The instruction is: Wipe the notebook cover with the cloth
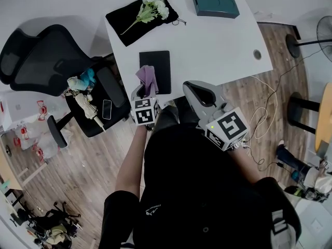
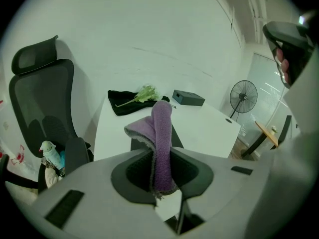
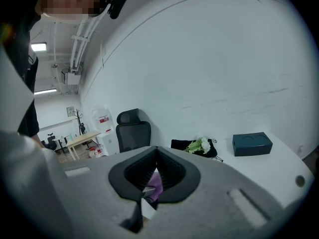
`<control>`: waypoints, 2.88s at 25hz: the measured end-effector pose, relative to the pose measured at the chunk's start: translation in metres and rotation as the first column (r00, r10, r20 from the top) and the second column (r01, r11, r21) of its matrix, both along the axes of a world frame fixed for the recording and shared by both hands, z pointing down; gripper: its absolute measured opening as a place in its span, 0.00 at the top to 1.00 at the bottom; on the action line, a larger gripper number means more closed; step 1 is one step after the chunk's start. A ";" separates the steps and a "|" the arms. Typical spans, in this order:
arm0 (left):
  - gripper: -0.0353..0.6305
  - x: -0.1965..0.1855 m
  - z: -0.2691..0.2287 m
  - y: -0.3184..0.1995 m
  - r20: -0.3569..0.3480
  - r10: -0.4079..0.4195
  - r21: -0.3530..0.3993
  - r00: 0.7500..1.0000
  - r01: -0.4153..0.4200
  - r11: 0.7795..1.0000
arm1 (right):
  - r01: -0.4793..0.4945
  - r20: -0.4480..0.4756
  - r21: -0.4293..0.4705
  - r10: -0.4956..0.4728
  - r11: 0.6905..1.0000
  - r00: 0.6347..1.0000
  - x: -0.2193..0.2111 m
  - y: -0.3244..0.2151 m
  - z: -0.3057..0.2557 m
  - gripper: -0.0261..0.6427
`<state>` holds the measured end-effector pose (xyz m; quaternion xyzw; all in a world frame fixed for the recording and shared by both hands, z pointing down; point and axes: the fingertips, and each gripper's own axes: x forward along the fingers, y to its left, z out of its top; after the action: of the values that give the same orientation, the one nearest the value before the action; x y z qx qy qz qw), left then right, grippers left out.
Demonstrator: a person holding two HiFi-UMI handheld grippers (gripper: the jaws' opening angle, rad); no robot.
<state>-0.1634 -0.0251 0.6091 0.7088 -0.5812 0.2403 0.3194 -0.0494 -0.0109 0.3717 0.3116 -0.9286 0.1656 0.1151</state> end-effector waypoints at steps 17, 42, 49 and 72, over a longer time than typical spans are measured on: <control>0.83 0.053 0.032 0.007 -0.021 0.149 -0.063 0.989 -0.150 0.987 | -0.057 -0.024 -0.020 0.057 0.998 0.998 0.014 -0.001 0.009 0.96; 0.83 0.063 0.052 0.006 -0.031 0.180 -0.088 0.983 -0.182 0.979 | -0.078 -0.036 -0.036 0.077 0.996 0.996 0.019 -0.016 0.013 0.96; 0.83 0.058 0.051 0.007 -0.022 0.177 -0.089 0.984 -0.178 0.980 | -0.070 -0.034 -0.033 0.069 0.997 0.997 0.015 -0.016 0.012 0.96; 0.83 0.025 0.051 0.017 0.000 0.115 -0.098 0.993 -0.115 0.989 | -0.013 -0.029 -0.036 0.012 0.999 1.000 -0.007 -0.011 0.013 0.96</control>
<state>-0.1385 -0.0076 0.6603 0.7240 -0.5279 0.2884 0.3375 -0.0566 -0.0217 0.3847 0.3178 -0.9217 0.1784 0.1329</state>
